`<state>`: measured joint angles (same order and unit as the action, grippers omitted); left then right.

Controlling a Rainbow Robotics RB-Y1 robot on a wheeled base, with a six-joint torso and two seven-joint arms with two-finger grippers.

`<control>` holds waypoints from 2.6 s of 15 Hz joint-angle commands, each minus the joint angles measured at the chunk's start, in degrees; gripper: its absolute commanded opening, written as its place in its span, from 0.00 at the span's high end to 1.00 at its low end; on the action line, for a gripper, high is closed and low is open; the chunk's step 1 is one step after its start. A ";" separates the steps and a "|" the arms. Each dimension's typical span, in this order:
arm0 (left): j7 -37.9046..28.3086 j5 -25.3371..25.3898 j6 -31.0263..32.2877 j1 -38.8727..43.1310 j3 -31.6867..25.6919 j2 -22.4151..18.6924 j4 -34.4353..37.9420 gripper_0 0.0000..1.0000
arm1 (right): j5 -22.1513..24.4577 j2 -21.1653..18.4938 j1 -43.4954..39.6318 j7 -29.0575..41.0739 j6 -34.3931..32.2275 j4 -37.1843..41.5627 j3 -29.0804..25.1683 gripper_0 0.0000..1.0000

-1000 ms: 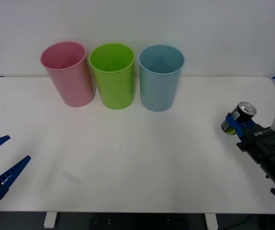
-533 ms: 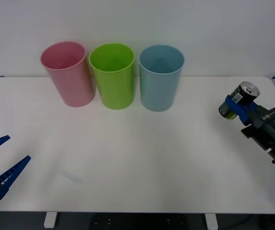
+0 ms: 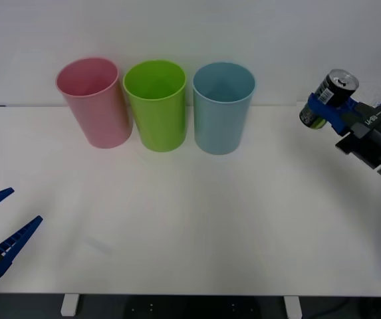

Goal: Grasp the object on the table and drop it into the matching bin: aluminum can to the light blue bin, PET bottle to the pink bin.

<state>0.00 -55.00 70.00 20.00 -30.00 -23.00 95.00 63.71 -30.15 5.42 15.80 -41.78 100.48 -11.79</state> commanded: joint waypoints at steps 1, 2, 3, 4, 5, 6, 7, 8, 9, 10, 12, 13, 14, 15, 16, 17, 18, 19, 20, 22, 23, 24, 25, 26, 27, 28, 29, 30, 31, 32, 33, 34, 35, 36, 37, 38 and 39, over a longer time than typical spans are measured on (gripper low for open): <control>0.00 0.00 0.00 0.00 0.00 0.00 0.00 0.00 | 3.35 -0.26 4.95 4.24 -3.22 -2.22 0.01 1.00; 0.00 0.00 0.00 0.00 0.00 0.00 0.00 0.00 | 3.88 -0.17 7.32 4.42 -5.24 -4.24 0.01 1.00; 0.00 0.00 0.00 0.00 0.00 0.00 0.00 0.00 | 4.93 -0.17 10.22 4.42 -7.88 -7.23 0.01 1.00; 0.00 0.00 0.00 0.00 0.00 0.00 0.00 0.00 | 5.90 0.00 13.21 4.42 -10.16 -10.21 0.10 1.00; 0.00 0.00 0.00 0.00 0.00 0.00 0.00 0.00 | 6.51 0.09 15.41 4.51 -11.57 -12.41 0.10 1.00; 0.00 0.00 0.00 0.00 0.00 0.00 0.00 0.00 | 7.92 0.62 18.22 4.51 -13.15 -15.05 0.10 1.00; 0.00 0.00 0.00 0.00 0.00 0.00 0.00 0.00 | 9.06 1.15 20.15 4.51 -14.03 -16.98 0.10 1.00; 0.00 0.00 0.00 0.00 0.00 0.00 0.00 0.00 | 10.56 2.02 22.53 4.51 -14.82 -19.09 0.10 1.00; 0.00 0.00 0.00 0.00 0.00 0.00 0.00 0.00 | 11.52 2.55 23.76 4.51 -15.08 -20.23 0.10 1.00; 0.00 0.00 0.00 0.00 0.00 0.00 0.00 0.00 | 13.28 3.61 25.51 4.51 -15.17 -21.82 0.10 1.00; 0.00 0.00 0.00 0.00 0.00 0.00 0.00 0.00 | 15.74 5.45 28.68 4.59 -15.08 -24.89 0.10 1.00; 0.00 0.00 0.00 0.00 0.00 0.00 0.00 0.00 | 16.97 6.42 30.44 4.68 -15.08 -26.83 0.01 1.00; 0.00 0.00 0.00 0.00 0.00 0.00 0.00 0.00 | 19.08 7.74 32.81 4.42 -15.00 -29.37 -0.43 1.00; 0.00 0.00 0.00 0.00 0.00 0.00 0.00 0.00 | 20.84 8.88 34.48 4.24 -15.00 -31.22 -1.13 1.00; 0.00 0.00 0.00 0.00 0.00 0.00 0.00 0.00 | 22.68 9.85 35.97 4.07 -15.00 -32.98 -1.84 1.00; 0.00 0.00 0.00 0.00 0.00 0.00 0.00 0.00 | 24.97 11.08 37.99 3.72 -14.91 -35.44 -2.98 1.00; 0.00 0.00 0.00 0.00 0.00 0.00 0.00 0.00 | 26.29 11.78 38.96 3.45 -14.56 -36.58 -3.51 1.00; 0.00 0.00 0.00 0.00 0.00 0.00 0.00 0.00 | 28.13 12.92 40.37 3.10 -13.59 -38.16 -4.30 1.00; 0.00 0.00 0.00 0.00 0.00 0.00 0.00 0.00 | 29.36 13.80 40.89 3.01 -12.10 -38.69 -4.38 1.00; 0.00 0.00 0.00 0.00 0.00 0.00 0.00 0.00 | 31.65 15.65 41.16 2.92 -8.67 -38.95 -4.30 1.00; 0.00 0.00 0.00 0.00 0.00 0.00 0.00 0.00 | 32.44 16.88 41.16 2.92 -6.91 -38.95 -4.21 1.00; 0.00 0.00 0.00 0.00 0.00 0.00 0.00 0.00 | 32.79 17.58 41.16 2.84 -5.42 -38.95 -3.77 1.00; 0.00 0.00 0.00 0.00 0.00 0.00 0.00 0.00 | 32.79 18.20 41.16 2.66 -3.39 -38.95 -2.80 1.00; 0.00 0.00 0.00 0.00 0.00 0.00 0.00 0.00 | 32.79 18.72 41.16 2.57 -1.55 -38.95 -1.92 1.00; 0.00 0.00 0.00 0.00 0.00 0.00 0.00 0.00 | 32.79 19.43 41.16 2.49 1.00 -38.95 -0.69 1.00; 0.00 0.00 0.00 0.00 0.00 0.00 0.00 0.00 | 32.79 19.87 41.25 2.40 2.58 -38.95 0.19 1.00; 0.00 0.00 0.00 0.00 0.00 0.00 0.00 0.00 | 32.79 20.13 41.16 2.40 3.73 -38.95 0.98 1.00; 0.00 0.00 0.00 0.00 0.00 0.00 0.00 0.00 | 32.79 20.39 41.16 2.31 4.43 -38.95 1.24 0.98; 0.00 0.00 0.00 0.00 0.00 0.00 0.00 0.00 | 32.79 20.39 41.16 2.22 4.52 -38.95 1.24 0.97; 0.00 0.00 0.00 0.00 0.00 0.00 0.00 0.00 | 32.79 20.39 41.16 2.22 4.52 -38.95 1.24 0.95; 0.00 0.00 0.00 0.00 0.00 0.00 0.00 0.00 | 32.79 20.39 41.16 2.13 4.60 -38.95 1.24 0.94; 0.00 0.00 0.00 0.00 0.00 0.00 0.00 0.00 | 32.79 20.39 41.16 2.13 4.60 -38.95 1.24 0.93; 0.00 0.00 0.00 0.00 0.00 0.00 0.00 0.00 | 32.79 20.39 41.16 2.13 4.60 -38.95 1.24 0.93; 0.00 0.00 0.00 0.00 0.00 0.00 0.00 0.00 | 32.79 20.39 41.16 2.13 4.60 -38.95 1.24 0.88; 0.00 0.00 0.00 0.00 0.00 0.00 0.00 0.00 | 32.62 20.39 41.16 2.05 4.60 -38.95 1.24 0.56; 0.00 0.00 0.00 0.00 0.00 0.00 0.00 0.00 | 32.35 20.39 41.16 1.78 4.60 -38.95 1.24 0.17; 0.00 0.00 0.00 0.00 0.00 0.00 0.00 0.00 | 32.18 20.39 41.16 1.69 4.60 -38.95 1.24 0.00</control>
<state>0.00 -55.00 70.00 20.00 -30.00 -23.00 95.00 96.07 -9.76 46.60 17.59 -37.18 61.52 -10.55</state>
